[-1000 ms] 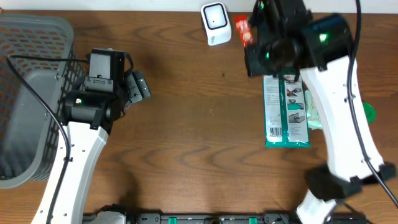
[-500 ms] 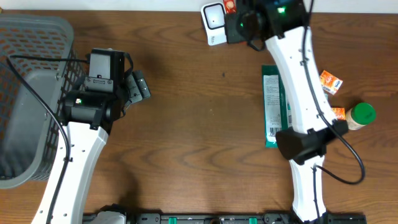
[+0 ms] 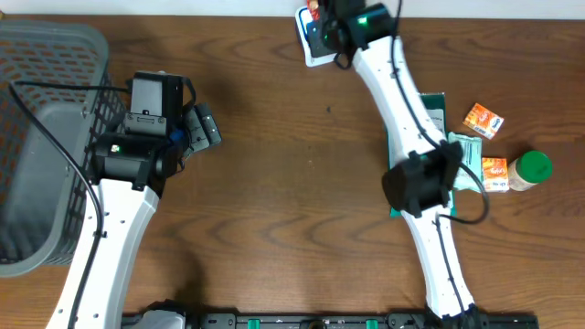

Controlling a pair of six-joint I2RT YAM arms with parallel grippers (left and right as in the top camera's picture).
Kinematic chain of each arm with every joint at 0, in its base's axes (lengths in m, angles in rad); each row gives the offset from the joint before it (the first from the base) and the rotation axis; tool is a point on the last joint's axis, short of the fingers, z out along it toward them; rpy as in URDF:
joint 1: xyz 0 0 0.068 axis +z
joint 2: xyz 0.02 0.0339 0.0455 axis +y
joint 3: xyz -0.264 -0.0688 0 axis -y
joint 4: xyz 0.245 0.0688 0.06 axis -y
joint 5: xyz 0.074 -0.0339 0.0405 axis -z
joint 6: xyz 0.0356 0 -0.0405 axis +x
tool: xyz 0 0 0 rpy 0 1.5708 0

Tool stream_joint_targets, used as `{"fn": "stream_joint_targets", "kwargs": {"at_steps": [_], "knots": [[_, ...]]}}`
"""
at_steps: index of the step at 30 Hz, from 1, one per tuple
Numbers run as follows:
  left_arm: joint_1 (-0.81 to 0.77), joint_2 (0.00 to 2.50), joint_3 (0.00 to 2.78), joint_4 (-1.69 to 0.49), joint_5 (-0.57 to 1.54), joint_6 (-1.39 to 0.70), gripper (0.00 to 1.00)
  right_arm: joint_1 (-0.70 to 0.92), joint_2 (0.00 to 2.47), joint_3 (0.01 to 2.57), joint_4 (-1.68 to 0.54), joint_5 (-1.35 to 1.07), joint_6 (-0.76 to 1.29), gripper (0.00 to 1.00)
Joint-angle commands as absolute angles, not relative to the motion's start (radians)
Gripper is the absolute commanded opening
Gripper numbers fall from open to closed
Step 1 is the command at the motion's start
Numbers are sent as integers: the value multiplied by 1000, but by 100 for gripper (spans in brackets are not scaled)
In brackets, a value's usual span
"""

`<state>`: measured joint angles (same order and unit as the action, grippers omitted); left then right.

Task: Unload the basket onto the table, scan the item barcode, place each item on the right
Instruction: 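Raise the red stick and hold it against the white scanner, then carry the red stick right over the green gloves pack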

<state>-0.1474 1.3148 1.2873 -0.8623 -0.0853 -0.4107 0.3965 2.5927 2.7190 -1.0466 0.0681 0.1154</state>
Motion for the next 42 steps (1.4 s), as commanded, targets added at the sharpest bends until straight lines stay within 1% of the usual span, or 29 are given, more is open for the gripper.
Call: {"fn": "stream_joint_targets", "kwargs": {"at_steps": [1,11,21,31,35,39,42], "knots": [[-145,1313,1300,-862,-98,-398,93,386,2665,2733,-997,78,97,1],[-145,1313,1300,-862,-98,-398,93,364,2721,2732,-973,78,120,1],[-145,1313,1300,-862,-98,-398,93,353,2724,2677,-957,78,123,1],[-145,1313,1300,-862,-98,-398,93,351,2720,2677,-977,76,147,1],[-145,1313,1300,-862,-98,-398,93,333,2660,2679,-1019,4,164,1],[-145,1313,1300,-862,-98,-398,93,315,2542,2679,-1114,-104,163,1],[-145,1313,1300,-862,-98,-398,93,307,2451,2679,-1209,-102,143,1]]}}
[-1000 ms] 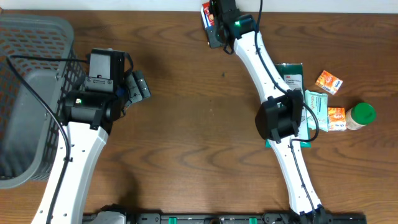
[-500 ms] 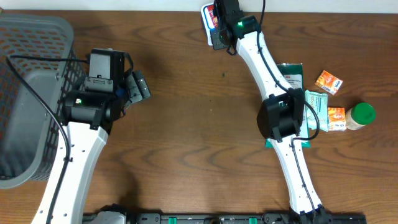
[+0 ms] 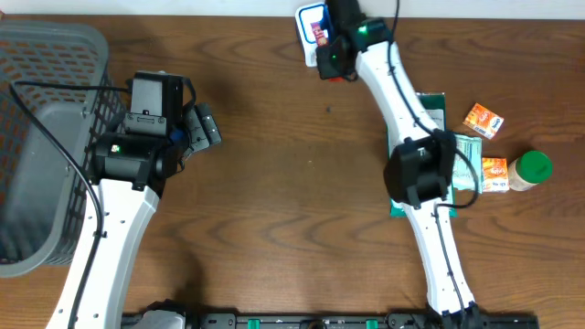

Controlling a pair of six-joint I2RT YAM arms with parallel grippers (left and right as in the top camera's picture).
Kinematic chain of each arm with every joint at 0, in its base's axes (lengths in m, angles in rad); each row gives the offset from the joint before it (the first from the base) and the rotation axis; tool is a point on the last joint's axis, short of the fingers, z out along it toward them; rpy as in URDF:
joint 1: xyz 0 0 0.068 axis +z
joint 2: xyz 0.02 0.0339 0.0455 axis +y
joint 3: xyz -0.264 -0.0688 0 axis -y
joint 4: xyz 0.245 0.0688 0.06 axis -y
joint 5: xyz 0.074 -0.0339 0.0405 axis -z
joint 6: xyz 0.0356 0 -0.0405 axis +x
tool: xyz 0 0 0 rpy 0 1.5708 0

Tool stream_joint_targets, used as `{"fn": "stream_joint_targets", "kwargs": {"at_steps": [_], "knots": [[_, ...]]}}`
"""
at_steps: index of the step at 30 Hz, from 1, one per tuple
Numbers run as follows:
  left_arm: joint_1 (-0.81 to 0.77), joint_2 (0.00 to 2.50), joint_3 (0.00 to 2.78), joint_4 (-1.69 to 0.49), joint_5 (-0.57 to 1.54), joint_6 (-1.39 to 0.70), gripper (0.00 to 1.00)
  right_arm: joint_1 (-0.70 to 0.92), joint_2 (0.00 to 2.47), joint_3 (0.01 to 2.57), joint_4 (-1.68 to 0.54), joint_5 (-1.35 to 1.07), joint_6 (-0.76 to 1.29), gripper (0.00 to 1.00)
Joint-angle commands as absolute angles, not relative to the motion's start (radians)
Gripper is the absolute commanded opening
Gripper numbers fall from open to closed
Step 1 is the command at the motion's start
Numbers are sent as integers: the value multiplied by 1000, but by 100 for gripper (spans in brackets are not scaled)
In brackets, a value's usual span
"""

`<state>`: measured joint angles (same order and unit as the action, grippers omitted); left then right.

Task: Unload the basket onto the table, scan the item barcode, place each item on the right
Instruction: 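Carry the red stick right over the green gloves pack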

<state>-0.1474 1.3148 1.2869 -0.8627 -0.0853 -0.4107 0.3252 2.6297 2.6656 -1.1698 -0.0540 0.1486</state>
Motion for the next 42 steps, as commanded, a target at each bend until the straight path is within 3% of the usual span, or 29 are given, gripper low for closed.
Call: {"fn": "stream_joint_targets", "kwargs": {"at_steps": [1,15,26,42], "knots": [[-145,1313,1300,-862,-98,-398,93,303,2418,2679,-1250,-102,132,1],[-145,1313,1300,-862,-98,-398,93,190,2228,2673,-1697,-102,118,1],[-145,1313,1300,-862,-98,-398,93,138,2228,2534,-1698,-91,118,1],[-145,1313,1300,-862,-98,-398,93,123,2228,1942,-1508,112,187,1]]}}
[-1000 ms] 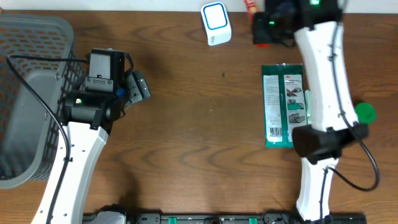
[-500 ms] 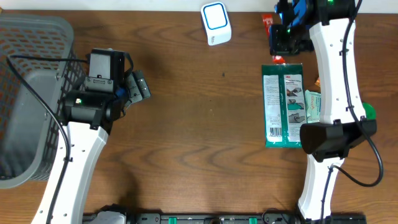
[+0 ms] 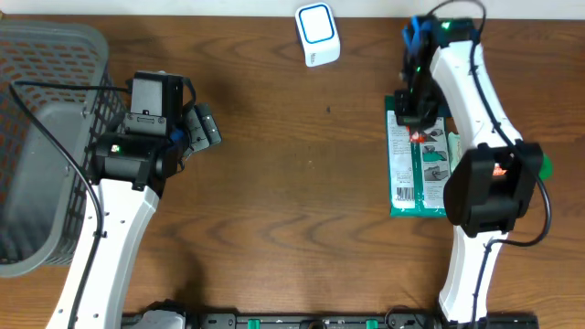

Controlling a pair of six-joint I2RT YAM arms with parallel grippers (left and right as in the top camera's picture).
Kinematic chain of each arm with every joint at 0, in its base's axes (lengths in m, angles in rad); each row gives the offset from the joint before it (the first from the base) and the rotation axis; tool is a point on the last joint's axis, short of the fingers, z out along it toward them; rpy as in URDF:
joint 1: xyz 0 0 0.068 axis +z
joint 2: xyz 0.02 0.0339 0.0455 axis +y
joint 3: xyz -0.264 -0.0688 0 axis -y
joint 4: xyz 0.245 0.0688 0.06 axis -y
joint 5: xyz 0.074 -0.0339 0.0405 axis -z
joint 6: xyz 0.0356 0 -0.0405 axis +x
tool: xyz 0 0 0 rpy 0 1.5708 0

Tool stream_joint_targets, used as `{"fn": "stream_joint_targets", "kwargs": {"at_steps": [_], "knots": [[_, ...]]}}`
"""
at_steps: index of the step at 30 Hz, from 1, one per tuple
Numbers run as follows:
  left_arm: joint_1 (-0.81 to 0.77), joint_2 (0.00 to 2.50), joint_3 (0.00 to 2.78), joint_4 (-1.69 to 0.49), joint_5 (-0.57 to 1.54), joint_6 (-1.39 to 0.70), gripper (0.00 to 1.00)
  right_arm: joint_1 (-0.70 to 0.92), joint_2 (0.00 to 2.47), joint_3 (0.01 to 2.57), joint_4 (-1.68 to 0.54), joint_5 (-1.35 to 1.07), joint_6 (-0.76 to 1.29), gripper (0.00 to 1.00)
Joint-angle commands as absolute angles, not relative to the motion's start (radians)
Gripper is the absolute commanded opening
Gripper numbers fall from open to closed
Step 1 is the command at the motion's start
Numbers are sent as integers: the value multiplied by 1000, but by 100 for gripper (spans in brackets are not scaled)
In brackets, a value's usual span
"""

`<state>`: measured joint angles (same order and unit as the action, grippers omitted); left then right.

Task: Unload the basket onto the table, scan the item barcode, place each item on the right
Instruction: 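Carry the red stick right over the green gloves pack, then lower the red stick onto the gloves pack and release it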

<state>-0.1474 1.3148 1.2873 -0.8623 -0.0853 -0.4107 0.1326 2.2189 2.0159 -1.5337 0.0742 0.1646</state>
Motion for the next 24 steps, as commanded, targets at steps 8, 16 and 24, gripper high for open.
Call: {"fn": "stream_joint_targets", "kwargs": {"at_steps": [8,16,24], "knots": [[-145,1313,1300,-862,-98,-398,93,123,2228,1760,-1400,134,186,44],[-145,1313,1300,-862,-98,-398,93,107,2227,1761,-1400,129,186,99],[-145,1313,1300,-862,-98,-398,93,95,2222,1940,-1539,129,186,99]]}}
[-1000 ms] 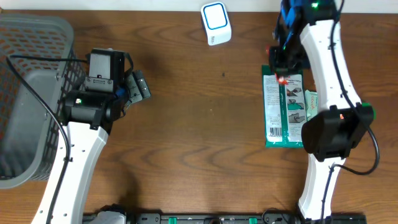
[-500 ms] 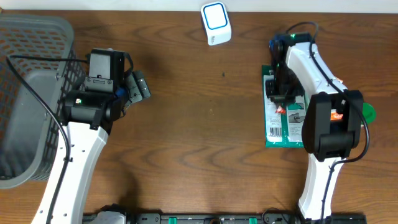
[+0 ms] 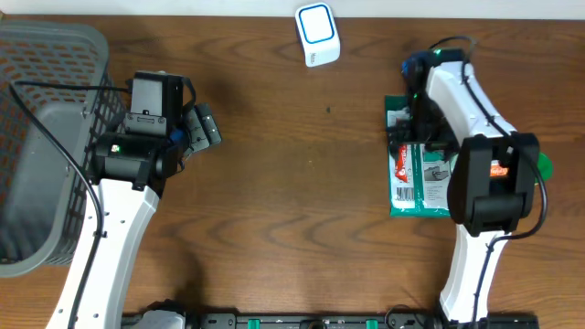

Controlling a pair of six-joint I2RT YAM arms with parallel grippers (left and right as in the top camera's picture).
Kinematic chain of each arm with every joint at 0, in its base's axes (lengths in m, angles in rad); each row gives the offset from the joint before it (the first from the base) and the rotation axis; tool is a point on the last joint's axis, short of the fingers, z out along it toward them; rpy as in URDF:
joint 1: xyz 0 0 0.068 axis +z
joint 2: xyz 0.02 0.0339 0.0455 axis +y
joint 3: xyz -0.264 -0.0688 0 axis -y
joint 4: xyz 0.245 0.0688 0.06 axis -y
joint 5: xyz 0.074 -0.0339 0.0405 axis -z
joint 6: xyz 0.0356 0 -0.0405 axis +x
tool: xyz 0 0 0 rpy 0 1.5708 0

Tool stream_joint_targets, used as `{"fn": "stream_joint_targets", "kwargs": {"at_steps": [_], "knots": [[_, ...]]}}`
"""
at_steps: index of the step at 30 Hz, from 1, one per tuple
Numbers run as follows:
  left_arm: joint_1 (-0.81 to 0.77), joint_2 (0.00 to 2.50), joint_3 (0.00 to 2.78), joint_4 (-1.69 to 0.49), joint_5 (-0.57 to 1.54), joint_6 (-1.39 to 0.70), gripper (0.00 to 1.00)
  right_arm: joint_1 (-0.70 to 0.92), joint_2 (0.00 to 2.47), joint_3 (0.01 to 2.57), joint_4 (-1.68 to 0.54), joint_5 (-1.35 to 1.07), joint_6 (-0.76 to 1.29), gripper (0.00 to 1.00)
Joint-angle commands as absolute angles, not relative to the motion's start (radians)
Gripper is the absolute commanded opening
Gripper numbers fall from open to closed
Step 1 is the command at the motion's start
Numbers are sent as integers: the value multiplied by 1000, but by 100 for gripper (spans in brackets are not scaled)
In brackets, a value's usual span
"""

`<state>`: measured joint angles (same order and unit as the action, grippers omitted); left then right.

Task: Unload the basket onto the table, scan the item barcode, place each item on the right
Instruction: 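Lower the red stick onto the gloves pack and release it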

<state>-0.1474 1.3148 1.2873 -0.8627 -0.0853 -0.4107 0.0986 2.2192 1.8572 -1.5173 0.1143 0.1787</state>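
The barcode scanner [image 3: 317, 33], a white box with a blue square on top, lies at the table's far edge. My right gripper [image 3: 406, 153] is well to its right and nearer, over the top of a green packet [image 3: 422, 187]. It is shut on a small red-and-white item [image 3: 402, 168] that hangs low over the packet. The left gripper [image 3: 203, 128] rests at the left of the table, open, with nothing between its fingers.
A grey wire basket [image 3: 37, 55] fills the far left beside the left arm. A green-lidded jar [image 3: 545, 166] peeks out behind the right arm's elbow; other small goods there are hidden. Bare brown tabletop [image 3: 302, 183] lies between the arms.
My right gripper has moved a little toward the near side with the red item, from the green packet's top edge to over its upper part. The left arm has stayed still.
My right gripper first held the red item over the scanner at the far edge, and was still beside it at the following moment. Then it was away to the right above the green packet, and now it is lower over the packet.
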Motion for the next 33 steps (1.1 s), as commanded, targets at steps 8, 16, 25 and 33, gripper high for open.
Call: {"fn": "stream_joint_targets", "kwargs": {"at_steps": [8,16,25,33], "knots": [[-145,1313,1300,-862,-98,-398,93,96,2222,2098,-1572,123,186,99],[-145,1313,1300,-862,-98,-398,93,99,2222,2097,-1549,122,186,99],[-145,1313,1300,-862,-98,-398,93,99,2222,2097,-1533,123,186,99],[-145,1313,1300,-862,-98,-398,93,102,2222,2097,-1533,123,186,99]]}}
